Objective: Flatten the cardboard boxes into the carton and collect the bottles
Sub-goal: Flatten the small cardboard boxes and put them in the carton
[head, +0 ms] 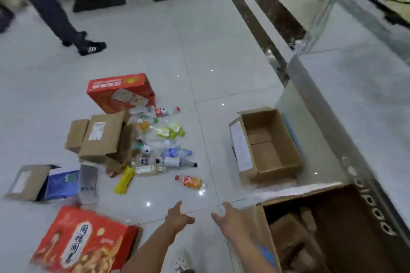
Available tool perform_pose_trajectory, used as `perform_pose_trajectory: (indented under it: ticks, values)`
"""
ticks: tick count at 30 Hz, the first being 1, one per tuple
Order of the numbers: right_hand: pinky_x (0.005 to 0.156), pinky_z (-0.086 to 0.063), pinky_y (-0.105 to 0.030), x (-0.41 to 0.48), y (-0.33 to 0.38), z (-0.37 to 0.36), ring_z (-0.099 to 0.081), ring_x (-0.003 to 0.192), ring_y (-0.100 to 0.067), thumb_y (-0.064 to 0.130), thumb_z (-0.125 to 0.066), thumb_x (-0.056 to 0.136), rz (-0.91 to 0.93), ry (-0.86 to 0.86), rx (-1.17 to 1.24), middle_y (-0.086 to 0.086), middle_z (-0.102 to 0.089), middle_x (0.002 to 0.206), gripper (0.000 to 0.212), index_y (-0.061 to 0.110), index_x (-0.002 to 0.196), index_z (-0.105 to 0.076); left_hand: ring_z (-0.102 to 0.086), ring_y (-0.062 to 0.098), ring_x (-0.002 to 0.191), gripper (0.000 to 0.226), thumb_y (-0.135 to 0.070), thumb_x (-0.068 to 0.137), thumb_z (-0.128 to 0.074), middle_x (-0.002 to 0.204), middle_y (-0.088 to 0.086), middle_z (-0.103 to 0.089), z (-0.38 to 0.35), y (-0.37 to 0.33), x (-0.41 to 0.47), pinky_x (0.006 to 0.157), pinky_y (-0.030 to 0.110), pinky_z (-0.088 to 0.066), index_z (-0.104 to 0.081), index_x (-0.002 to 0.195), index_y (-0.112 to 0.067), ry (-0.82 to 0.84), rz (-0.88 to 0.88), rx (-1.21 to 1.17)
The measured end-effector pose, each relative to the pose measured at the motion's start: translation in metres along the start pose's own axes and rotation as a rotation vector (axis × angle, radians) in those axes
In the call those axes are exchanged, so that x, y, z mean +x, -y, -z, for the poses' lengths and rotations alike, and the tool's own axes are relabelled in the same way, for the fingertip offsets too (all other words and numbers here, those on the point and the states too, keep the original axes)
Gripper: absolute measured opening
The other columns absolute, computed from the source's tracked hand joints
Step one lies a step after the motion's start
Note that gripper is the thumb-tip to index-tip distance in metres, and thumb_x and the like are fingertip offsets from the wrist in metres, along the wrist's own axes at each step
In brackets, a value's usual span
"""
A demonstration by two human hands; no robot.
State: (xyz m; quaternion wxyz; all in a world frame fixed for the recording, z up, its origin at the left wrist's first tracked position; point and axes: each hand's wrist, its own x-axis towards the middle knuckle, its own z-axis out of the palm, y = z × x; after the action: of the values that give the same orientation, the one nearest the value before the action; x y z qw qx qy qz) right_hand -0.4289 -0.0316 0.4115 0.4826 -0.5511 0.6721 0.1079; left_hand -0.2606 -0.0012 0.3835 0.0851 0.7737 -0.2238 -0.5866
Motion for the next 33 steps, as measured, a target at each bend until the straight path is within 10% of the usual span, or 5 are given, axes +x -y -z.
perform_pose_trajectory:
  ticks: [7,11,15,23,33]
  values:
    - [0.106,-0.036,-0.028,0.107,0.115,-0.133,-0.037,0.137,-0.015,0.050,-0.045,0.093,0.293,0.163,-0.350,0.003,-0.038,0.150,0.066,0.023,0.150,-0.024,-0.054,0.035,0.122,0.087,-0.017,0.069,-0.077,0.143,0.023,-0.043,0.104,0.185,0.141,0.103,0.042,-0.046,-0.035,0.144,-0.009,-0.243,0.145,-0.424]
    - [0.102,-0.037,-0.026,0.190,0.143,-0.236,-0.039,0.135,-0.015,0.048,-0.045,0.094,0.461,0.222,-0.528,0.002,-0.043,0.146,0.063,0.022,0.149,-0.027,-0.070,0.000,0.068,0.031,-0.019,0.083,-0.070,0.106,0.008,-0.064,0.120,0.236,0.180,0.068,0.030,-0.054,-0.055,0.111,-0.016,-0.407,0.235,-0.513]
    - [0.103,-0.037,-0.028,0.271,0.156,-0.345,-0.040,0.134,-0.017,0.047,-0.047,0.093,0.603,0.276,-0.668,0.000,-0.044,0.144,0.063,0.020,0.147,-0.029,-0.017,0.026,0.147,0.095,-0.032,0.081,-0.071,0.160,0.011,-0.008,0.138,0.306,0.267,0.115,0.035,-0.026,-0.011,0.154,-0.017,-0.611,0.271,-0.245]
    - [0.103,-0.038,-0.035,0.376,0.213,-0.477,-0.042,0.133,-0.023,0.045,-0.052,0.091,0.936,0.223,-0.911,-0.006,-0.045,0.142,0.061,0.019,0.144,-0.035,-0.004,0.027,0.149,0.083,-0.040,0.088,-0.059,0.162,0.006,-0.004,0.165,0.381,0.410,0.121,0.040,-0.009,-0.012,0.154,-0.023,-0.942,0.177,-0.231]
    - [0.100,-0.042,-0.034,0.420,0.229,-0.451,-0.047,0.129,-0.023,0.048,-0.054,0.089,0.795,0.165,-0.755,-0.004,-0.050,0.140,0.059,0.020,0.139,-0.042,0.001,0.024,0.149,0.085,-0.042,0.086,-0.060,0.161,-0.001,0.005,0.157,0.354,0.447,0.121,0.039,-0.007,-0.010,0.153,-0.027,-0.809,0.099,-0.105]
